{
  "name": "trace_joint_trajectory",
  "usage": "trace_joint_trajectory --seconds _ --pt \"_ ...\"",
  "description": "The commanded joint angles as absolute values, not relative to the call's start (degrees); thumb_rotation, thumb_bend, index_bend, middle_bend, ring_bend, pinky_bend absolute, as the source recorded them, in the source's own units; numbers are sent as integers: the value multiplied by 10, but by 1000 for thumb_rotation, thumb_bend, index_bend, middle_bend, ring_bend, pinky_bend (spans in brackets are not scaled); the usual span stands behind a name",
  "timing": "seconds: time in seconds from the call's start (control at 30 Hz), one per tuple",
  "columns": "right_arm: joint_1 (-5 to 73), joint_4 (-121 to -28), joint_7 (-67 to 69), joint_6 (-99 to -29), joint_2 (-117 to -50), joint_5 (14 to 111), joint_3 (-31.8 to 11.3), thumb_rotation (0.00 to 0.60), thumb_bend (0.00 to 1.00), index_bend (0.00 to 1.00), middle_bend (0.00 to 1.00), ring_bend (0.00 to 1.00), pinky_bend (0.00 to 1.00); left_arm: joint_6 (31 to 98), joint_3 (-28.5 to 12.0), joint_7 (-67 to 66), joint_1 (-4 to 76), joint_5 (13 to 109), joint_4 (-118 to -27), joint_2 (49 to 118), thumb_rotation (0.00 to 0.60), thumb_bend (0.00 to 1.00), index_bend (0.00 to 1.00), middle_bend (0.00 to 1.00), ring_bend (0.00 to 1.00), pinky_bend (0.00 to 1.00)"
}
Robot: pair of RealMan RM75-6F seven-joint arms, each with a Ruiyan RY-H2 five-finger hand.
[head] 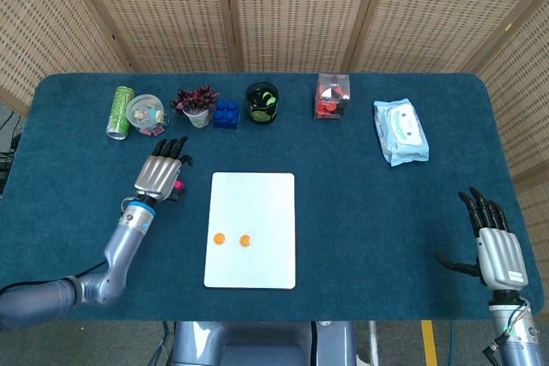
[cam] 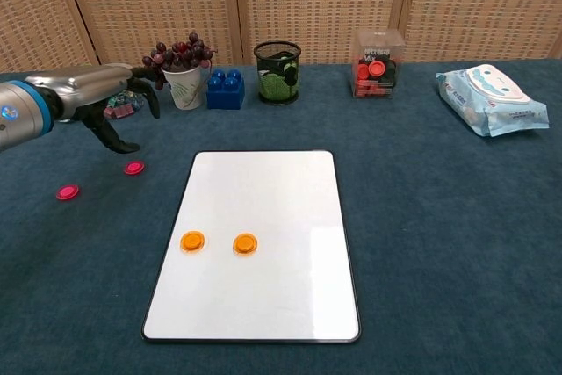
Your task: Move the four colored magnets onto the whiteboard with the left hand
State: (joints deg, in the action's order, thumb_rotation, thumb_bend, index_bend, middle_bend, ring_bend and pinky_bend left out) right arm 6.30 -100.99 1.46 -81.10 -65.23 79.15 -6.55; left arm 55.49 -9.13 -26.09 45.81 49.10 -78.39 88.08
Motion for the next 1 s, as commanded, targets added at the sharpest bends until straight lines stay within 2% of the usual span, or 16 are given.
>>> trace_joint_trajectory --seconds 0.03,0.43,1.0 --pt "63 -1010 15 -810 -652 791 -66 600 130 0 0 0 0 526 -91 -218 448 504 -727 892 600 306 350 0 0 0" --pt "63 -1013 16 -808 -651 788 -66 600 128 0 0 0 0 468 -83 -162 446 531 -635 938 600 308 359 0 0 0" --pt "64 -1014 22 -806 -649 786 -66 600 128 0 0 0 0 471 -92 -172 438 536 -605 961 600 316 359 0 0 0"
